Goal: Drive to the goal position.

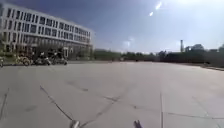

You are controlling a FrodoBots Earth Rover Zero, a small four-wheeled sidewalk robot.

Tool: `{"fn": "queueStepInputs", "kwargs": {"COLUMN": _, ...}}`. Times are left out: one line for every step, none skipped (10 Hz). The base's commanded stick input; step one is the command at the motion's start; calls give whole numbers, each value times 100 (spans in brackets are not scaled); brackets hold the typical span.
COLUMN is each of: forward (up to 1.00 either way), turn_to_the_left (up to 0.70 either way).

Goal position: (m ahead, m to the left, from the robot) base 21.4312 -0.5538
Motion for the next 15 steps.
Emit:
{"fn": "queueStepInputs", "kwargs": {"forward": 70, "turn_to_the_left": -12}}
{"fn": "queueStepInputs", "kwargs": {"forward": 70, "turn_to_the_left": 0}}
{"fn": "queueStepInputs", "kwargs": {"forward": 70, "turn_to_the_left": 0}}
{"fn": "queueStepInputs", "kwargs": {"forward": 38, "turn_to_the_left": 0}}
{"fn": "queueStepInputs", "kwargs": {"forward": 0, "turn_to_the_left": 0}}
{"fn": "queueStepInputs", "kwargs": {"forward": 0, "turn_to_the_left": 0}}
{"fn": "queueStepInputs", "kwargs": {"forward": 0, "turn_to_the_left": -13}}
{"fn": "queueStepInputs", "kwargs": {"forward": 0, "turn_to_the_left": -45}}
{"fn": "queueStepInputs", "kwargs": {"forward": 0, "turn_to_the_left": -64}}
{"fn": "queueStepInputs", "kwargs": {"forward": 0, "turn_to_the_left": -70}}
{"fn": "queueStepInputs", "kwargs": {"forward": 0, "turn_to_the_left": -70}}
{"fn": "queueStepInputs", "kwargs": {"forward": 0, "turn_to_the_left": -67}}
{"fn": "queueStepInputs", "kwargs": {"forward": 0, "turn_to_the_left": -56}}
{"fn": "queueStepInputs", "kwargs": {"forward": 0, "turn_to_the_left": -3}}
{"fn": "queueStepInputs", "kwargs": {"forward": 0, "turn_to_the_left": -24}}
